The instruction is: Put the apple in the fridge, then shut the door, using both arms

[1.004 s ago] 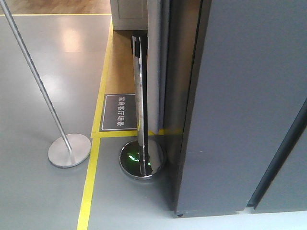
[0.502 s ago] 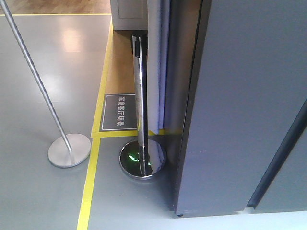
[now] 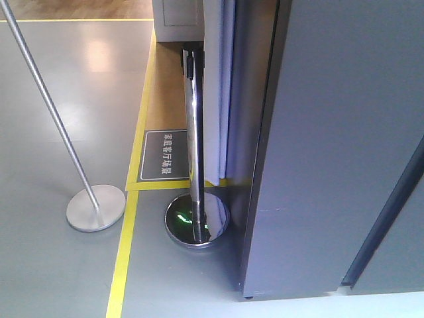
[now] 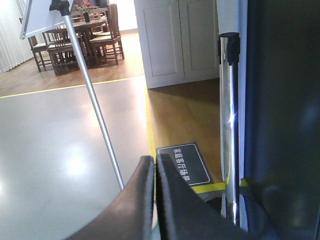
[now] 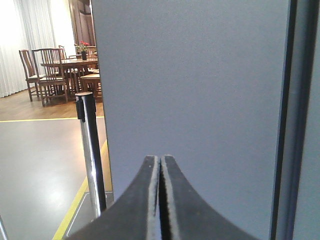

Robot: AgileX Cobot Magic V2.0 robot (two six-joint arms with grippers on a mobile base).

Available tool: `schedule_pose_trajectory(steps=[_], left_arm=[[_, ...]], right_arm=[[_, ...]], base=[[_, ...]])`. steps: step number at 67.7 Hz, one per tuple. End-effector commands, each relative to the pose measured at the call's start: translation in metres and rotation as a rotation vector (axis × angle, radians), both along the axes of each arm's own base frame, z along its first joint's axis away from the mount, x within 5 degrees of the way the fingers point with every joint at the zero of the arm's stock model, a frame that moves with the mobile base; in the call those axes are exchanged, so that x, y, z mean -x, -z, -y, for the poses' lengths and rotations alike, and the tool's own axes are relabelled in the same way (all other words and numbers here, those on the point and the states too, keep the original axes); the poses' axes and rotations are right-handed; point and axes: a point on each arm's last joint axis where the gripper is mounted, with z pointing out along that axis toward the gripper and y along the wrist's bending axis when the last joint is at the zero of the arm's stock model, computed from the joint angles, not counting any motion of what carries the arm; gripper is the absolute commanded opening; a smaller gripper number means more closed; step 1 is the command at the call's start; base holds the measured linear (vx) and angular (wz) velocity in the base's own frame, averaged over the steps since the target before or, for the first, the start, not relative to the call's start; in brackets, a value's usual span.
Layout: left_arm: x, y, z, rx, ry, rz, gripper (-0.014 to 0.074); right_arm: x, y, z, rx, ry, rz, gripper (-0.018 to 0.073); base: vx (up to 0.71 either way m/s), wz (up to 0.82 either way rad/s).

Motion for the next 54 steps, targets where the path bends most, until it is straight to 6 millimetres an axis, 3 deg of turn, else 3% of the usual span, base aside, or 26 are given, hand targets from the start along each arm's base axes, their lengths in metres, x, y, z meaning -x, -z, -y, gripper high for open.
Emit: schedule_pose_trajectory(steps=[1, 54], left_arm=[[0.0002, -0.0027, 0.0017, -0.003, 0.019, 0.073, -0.0008], [0.0002, -0.0027, 0.0017, -0.003, 0.019, 0.073, -0.0008]], right_arm=[[-0.0003, -0.0034, -0.0009, 0.011, -0.009, 0.062, -0.0006], [-0.0003, -0.0034, -0.0009, 0.011, -0.009, 0.062, -0.0006]], base=[[0.0, 0.0], [0.0, 0.0]])
